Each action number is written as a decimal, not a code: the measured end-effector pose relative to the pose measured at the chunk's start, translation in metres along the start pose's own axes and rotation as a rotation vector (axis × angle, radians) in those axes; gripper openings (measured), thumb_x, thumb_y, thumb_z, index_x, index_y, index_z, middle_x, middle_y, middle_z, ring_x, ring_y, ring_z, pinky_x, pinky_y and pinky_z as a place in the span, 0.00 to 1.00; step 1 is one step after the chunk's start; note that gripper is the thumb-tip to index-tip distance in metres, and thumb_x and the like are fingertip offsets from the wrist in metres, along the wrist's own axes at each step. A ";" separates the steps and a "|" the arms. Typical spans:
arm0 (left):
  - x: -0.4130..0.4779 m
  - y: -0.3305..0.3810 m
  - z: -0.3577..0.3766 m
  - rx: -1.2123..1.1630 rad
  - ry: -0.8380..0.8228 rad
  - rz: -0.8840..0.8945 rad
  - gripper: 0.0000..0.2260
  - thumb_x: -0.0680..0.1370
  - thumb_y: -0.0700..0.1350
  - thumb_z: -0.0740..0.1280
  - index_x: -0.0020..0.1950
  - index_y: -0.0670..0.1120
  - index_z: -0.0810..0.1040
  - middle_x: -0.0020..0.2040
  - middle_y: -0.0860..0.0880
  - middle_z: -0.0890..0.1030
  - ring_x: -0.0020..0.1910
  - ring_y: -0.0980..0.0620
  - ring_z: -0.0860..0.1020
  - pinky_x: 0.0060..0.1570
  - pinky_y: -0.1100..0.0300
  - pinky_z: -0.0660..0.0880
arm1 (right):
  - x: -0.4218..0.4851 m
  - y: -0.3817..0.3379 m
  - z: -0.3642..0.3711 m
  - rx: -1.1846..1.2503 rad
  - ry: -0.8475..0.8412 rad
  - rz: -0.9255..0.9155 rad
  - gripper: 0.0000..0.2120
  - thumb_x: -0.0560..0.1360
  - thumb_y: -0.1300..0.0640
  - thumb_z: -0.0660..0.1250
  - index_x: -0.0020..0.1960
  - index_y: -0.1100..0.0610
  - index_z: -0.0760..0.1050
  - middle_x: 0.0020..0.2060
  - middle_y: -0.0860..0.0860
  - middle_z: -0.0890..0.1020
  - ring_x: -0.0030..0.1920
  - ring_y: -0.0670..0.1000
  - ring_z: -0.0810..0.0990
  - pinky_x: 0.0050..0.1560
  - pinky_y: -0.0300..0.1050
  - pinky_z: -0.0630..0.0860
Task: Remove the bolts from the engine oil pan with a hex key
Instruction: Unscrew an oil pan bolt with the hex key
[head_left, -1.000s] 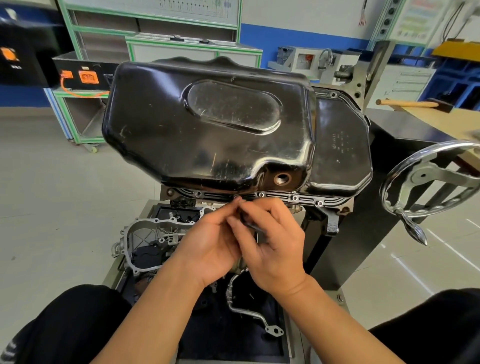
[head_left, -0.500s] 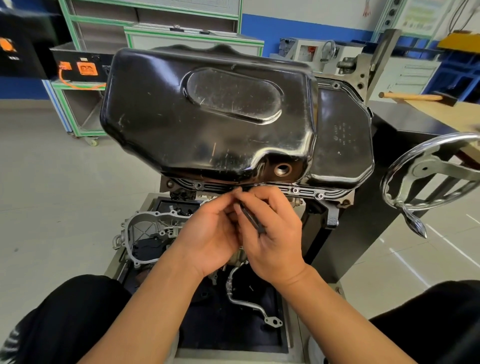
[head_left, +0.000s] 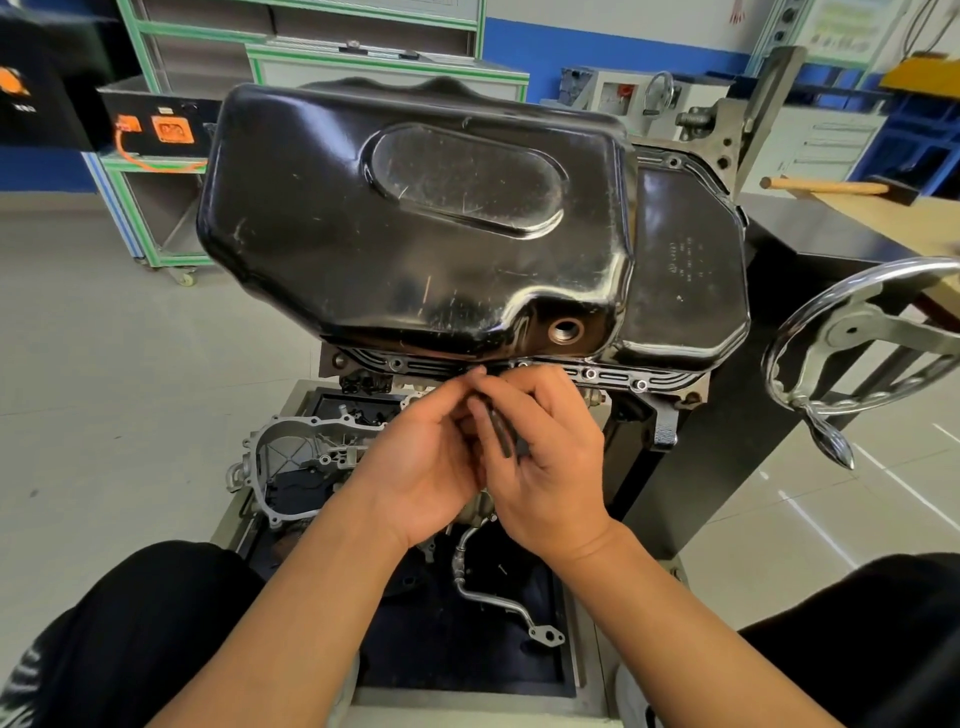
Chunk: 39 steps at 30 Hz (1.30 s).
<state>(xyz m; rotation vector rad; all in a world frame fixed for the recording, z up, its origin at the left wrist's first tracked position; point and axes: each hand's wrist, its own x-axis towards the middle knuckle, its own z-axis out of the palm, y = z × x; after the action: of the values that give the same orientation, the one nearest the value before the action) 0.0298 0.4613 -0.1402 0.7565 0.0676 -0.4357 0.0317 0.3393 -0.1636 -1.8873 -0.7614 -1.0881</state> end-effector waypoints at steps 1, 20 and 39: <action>0.000 0.000 0.000 0.002 -0.003 0.010 0.16 0.76 0.49 0.66 0.59 0.42 0.82 0.58 0.43 0.79 0.60 0.47 0.77 0.71 0.51 0.67 | 0.000 -0.001 0.000 0.020 0.007 0.010 0.10 0.75 0.69 0.70 0.57 0.66 0.82 0.45 0.57 0.80 0.46 0.54 0.79 0.47 0.49 0.77; 0.001 -0.001 -0.003 0.066 0.001 0.063 0.12 0.75 0.49 0.67 0.52 0.45 0.85 0.53 0.46 0.82 0.54 0.50 0.81 0.64 0.52 0.75 | 0.002 -0.003 -0.001 0.042 0.026 0.010 0.12 0.73 0.70 0.74 0.57 0.66 0.81 0.47 0.55 0.80 0.47 0.51 0.80 0.48 0.45 0.78; -0.001 0.003 -0.004 -0.015 -0.036 0.033 0.11 0.76 0.45 0.66 0.52 0.42 0.84 0.44 0.47 0.82 0.44 0.53 0.82 0.48 0.58 0.80 | 0.002 -0.002 -0.001 0.019 0.054 0.041 0.10 0.73 0.67 0.76 0.53 0.65 0.82 0.44 0.54 0.80 0.44 0.52 0.79 0.45 0.44 0.77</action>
<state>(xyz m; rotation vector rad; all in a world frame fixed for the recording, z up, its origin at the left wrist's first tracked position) 0.0306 0.4660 -0.1410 0.7336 0.0253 -0.4171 0.0302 0.3396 -0.1608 -1.8428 -0.6968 -1.0979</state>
